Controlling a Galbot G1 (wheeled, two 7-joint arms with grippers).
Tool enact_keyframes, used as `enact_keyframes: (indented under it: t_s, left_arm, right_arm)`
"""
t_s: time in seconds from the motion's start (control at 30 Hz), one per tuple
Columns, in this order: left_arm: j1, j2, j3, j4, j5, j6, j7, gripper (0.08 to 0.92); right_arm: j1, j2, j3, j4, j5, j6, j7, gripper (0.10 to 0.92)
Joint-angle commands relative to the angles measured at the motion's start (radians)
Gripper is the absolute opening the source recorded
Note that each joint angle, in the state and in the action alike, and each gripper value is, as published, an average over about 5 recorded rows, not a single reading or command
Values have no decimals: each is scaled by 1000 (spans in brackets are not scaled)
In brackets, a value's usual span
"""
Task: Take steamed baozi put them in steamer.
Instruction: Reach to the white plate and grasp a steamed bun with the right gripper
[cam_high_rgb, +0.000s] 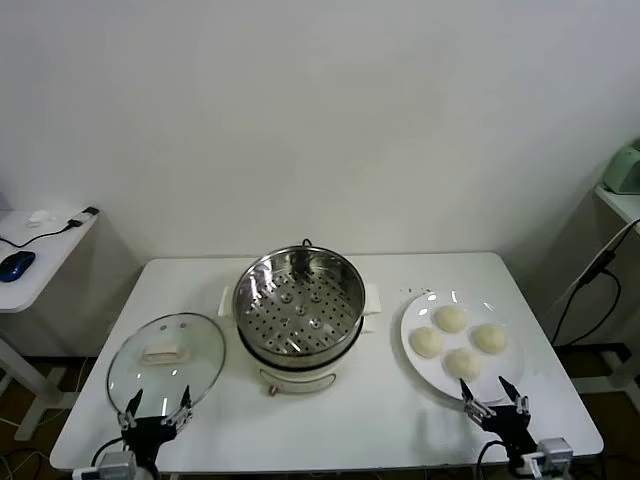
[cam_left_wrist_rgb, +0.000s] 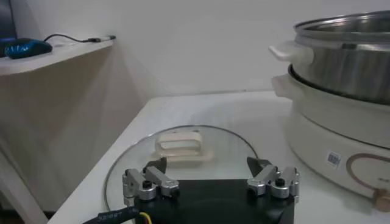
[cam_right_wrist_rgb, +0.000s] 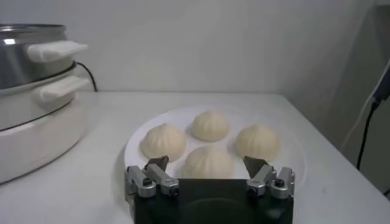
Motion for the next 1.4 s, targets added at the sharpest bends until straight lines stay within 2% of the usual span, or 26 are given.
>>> enact_keyframes:
  t_s: [0.03, 0.13, 0.23, 0.33, 0.4, 0.5, 0.6, 0.73, 0.97, 1.4]
  left_arm:
    - [6, 2, 2, -14, 2, 0, 0, 823]
    - [11, 2, 3, -22, 0, -3, 0, 823]
    - [15, 3, 4, -28, -2, -5, -1, 823]
    - [19, 1, 5, -31, -2, -9, -2, 823]
    - [22, -2, 5, -33, -2, -12, -2, 823]
    - [24, -9, 5, -34, -2, -16, -3, 823]
    - [24, -14, 5, -35, 0, -18, -3, 823]
    - [21, -17, 4, -33, 4, -20, -2, 823]
    - [17, -18, 1, -26, 4, -27, -2, 823]
    - [9, -22, -7, -14, 3, -33, 0, 823]
  right_arm:
    - [353, -139, -59, -75, -26, -110, 24, 823]
    - [543, -249, -182, -165, -39, -145, -19, 823]
    - [785, -405, -398, -280, -74, -175, -153, 823]
    - [1047, -572, -698, -378, -129, -168, -410, 823]
    - [1252, -646, -930, -453, -171, -96, -620, 823]
    - [1528, -664, -1220, -588, -222, 90, -891, 823]
    - [1750, -627, -1484, -708, -245, 239, -1092, 823]
    - [1987, -536, -1760, -842, -267, 309, -1262, 823]
    - [2096, -362, -1984, -980, -213, 283, -1290, 823]
    - [1870, -153, -1883, -1160, -203, 157, -1166, 823]
